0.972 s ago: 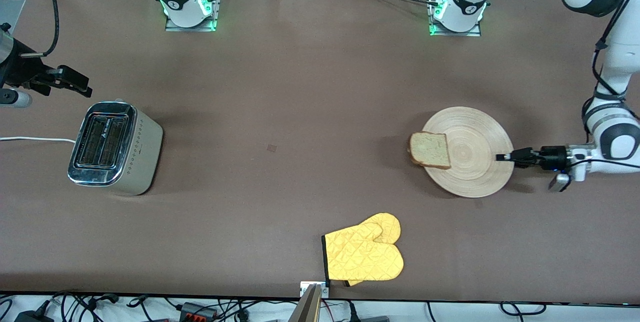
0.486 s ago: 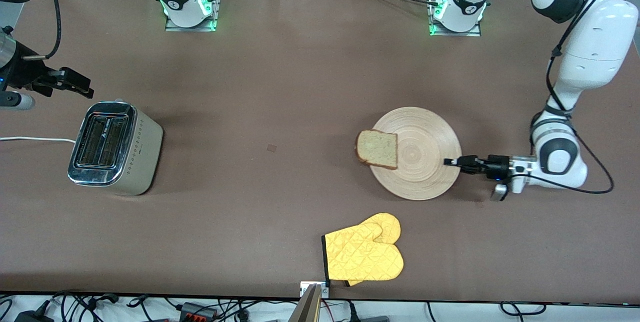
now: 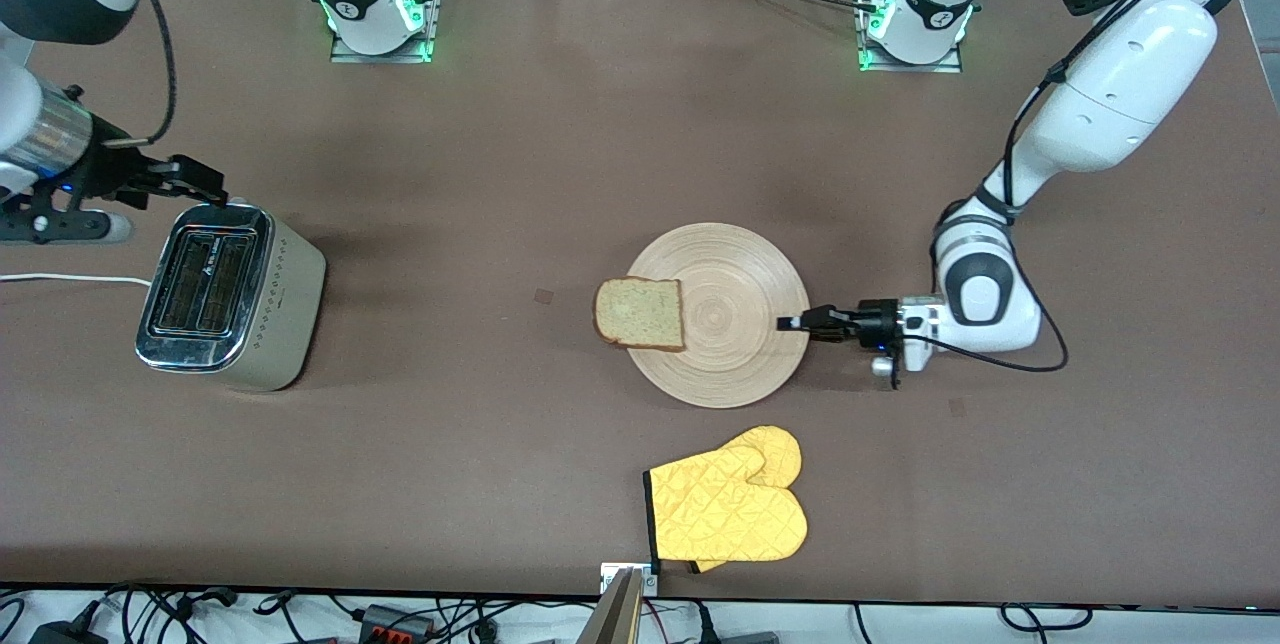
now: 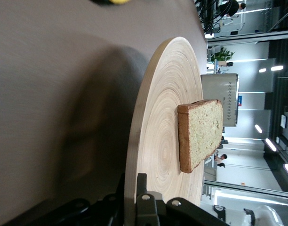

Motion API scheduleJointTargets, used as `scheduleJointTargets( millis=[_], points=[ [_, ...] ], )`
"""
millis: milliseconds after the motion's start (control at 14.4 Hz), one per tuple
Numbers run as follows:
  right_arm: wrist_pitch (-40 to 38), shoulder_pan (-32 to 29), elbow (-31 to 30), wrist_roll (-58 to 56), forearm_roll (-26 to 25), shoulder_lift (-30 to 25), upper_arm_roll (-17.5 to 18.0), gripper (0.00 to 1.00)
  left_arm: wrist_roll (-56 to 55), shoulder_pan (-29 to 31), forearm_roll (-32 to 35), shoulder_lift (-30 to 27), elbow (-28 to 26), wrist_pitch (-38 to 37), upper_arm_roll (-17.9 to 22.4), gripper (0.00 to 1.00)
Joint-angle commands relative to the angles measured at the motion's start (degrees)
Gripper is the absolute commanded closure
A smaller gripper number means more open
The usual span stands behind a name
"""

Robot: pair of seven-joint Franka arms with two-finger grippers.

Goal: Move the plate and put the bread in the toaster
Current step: 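Slide the plate to mid-table while the right gripper reaches the bread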

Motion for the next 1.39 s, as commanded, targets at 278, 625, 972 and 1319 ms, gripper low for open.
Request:
scheduleJointTargets(
  millis=[278,625,972,1319],
  points=[
    [1.7,1.5,0.3,0.2,5.7,3.3,0.1,0.0,8.2,-6.2,-11.5,0.5,-2.2,2.9,-0.8,0.99],
    [7.3,5.0,0.3,-0.3,8.1,7.8,0.0,0.0,8.5,-6.5,-11.8,0.4,-2.2,2.9,-0.8,0.66],
    [9.0,8.8,0.4,0.9,8.2,10.0,0.0,0.0,8.6,-5.5,-11.3,-1.6,-2.6,2.3,-0.2,0.0],
    [13.0,11.3,0.1,0.8,18.8,14.9,0.0,0.0,6.0,1.3,1.5,-3.4,-0.3,-4.4,0.7,0.0]
  ],
)
